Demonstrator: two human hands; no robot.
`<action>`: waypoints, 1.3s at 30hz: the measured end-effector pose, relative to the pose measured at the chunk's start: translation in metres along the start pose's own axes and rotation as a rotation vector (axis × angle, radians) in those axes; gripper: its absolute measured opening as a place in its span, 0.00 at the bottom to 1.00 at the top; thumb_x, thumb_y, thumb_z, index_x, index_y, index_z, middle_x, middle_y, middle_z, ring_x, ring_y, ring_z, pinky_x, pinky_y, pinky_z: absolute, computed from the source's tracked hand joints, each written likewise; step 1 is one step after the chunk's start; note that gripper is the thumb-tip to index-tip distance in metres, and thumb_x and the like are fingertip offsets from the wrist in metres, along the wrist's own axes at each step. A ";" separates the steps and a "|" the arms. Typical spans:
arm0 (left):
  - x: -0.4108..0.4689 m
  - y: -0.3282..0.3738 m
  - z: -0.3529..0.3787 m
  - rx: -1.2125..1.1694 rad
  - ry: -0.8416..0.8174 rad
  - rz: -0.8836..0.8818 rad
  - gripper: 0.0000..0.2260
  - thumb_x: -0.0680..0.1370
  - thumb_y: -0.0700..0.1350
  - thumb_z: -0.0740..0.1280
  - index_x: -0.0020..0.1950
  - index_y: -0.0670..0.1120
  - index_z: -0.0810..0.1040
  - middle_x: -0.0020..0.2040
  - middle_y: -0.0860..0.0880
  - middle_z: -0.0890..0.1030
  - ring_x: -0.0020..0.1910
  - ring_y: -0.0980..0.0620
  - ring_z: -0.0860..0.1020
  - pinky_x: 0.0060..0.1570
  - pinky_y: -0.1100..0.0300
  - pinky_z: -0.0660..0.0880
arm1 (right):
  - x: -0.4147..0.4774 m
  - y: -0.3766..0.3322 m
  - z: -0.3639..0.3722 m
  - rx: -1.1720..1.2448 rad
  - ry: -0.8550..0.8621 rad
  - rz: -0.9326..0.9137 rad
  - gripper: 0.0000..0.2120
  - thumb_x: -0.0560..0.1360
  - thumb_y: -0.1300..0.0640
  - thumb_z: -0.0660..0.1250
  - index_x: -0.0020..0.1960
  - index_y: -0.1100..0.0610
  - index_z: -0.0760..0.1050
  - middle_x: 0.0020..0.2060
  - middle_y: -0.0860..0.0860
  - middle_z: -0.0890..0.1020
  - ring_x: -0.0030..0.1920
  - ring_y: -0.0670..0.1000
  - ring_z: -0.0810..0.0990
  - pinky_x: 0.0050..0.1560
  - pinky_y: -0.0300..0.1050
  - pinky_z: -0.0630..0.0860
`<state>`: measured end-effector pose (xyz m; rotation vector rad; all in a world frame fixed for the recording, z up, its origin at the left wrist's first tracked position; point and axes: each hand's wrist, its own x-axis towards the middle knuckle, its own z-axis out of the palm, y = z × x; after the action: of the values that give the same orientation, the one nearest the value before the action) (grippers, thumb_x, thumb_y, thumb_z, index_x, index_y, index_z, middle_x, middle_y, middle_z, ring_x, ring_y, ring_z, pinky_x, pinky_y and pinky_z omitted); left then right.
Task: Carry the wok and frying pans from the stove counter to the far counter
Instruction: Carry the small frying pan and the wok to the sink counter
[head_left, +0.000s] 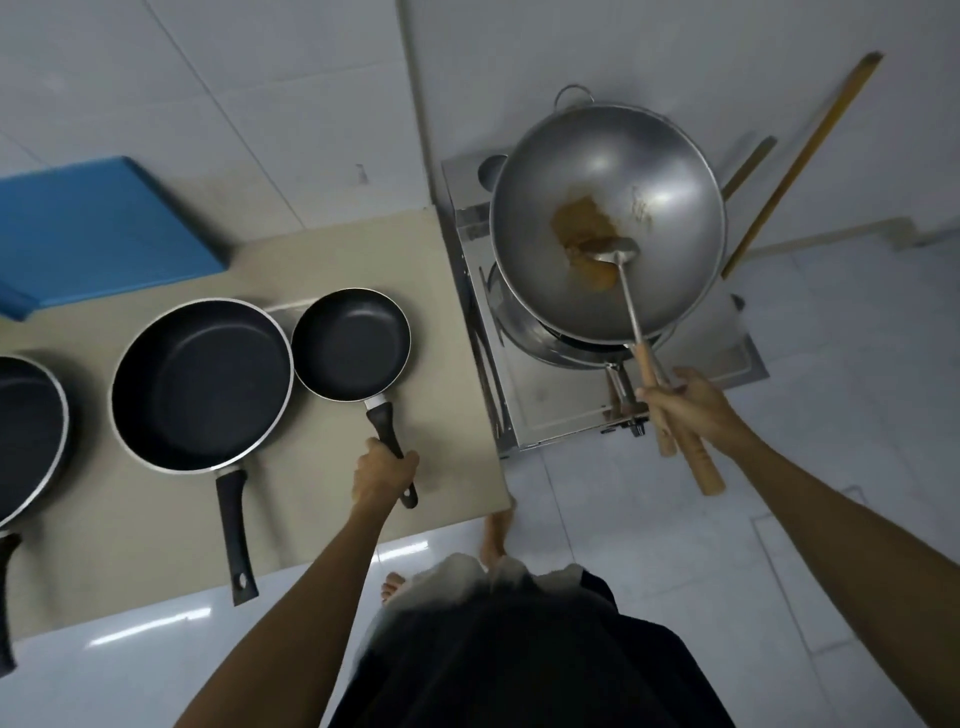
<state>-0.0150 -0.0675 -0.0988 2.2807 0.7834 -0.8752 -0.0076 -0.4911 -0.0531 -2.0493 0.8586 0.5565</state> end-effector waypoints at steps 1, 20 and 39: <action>0.002 0.000 0.001 -0.048 -0.009 -0.023 0.20 0.76 0.48 0.69 0.62 0.37 0.71 0.56 0.36 0.80 0.53 0.34 0.81 0.54 0.42 0.81 | 0.001 0.000 0.001 0.018 -0.021 -0.009 0.37 0.69 0.46 0.78 0.72 0.57 0.68 0.56 0.57 0.84 0.52 0.58 0.84 0.56 0.54 0.80; -0.017 0.044 -0.027 -0.967 0.042 0.009 0.06 0.77 0.38 0.66 0.39 0.39 0.75 0.28 0.46 0.74 0.18 0.52 0.67 0.23 0.60 0.63 | 0.010 -0.004 -0.007 0.191 -0.234 -0.029 0.19 0.73 0.47 0.75 0.57 0.58 0.77 0.43 0.59 0.86 0.37 0.56 0.87 0.35 0.50 0.83; -0.053 0.043 -0.059 -0.899 -0.082 0.280 0.13 0.81 0.48 0.68 0.43 0.41 0.71 0.33 0.49 0.71 0.21 0.55 0.64 0.18 0.63 0.63 | -0.009 -0.021 0.000 0.305 -0.348 0.142 0.07 0.76 0.59 0.63 0.40 0.59 0.73 0.26 0.52 0.76 0.23 0.51 0.73 0.26 0.43 0.71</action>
<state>0.0052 -0.0726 -0.0110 1.4889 0.6205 -0.3597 0.0018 -0.4783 -0.0363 -1.5670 0.8256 0.7818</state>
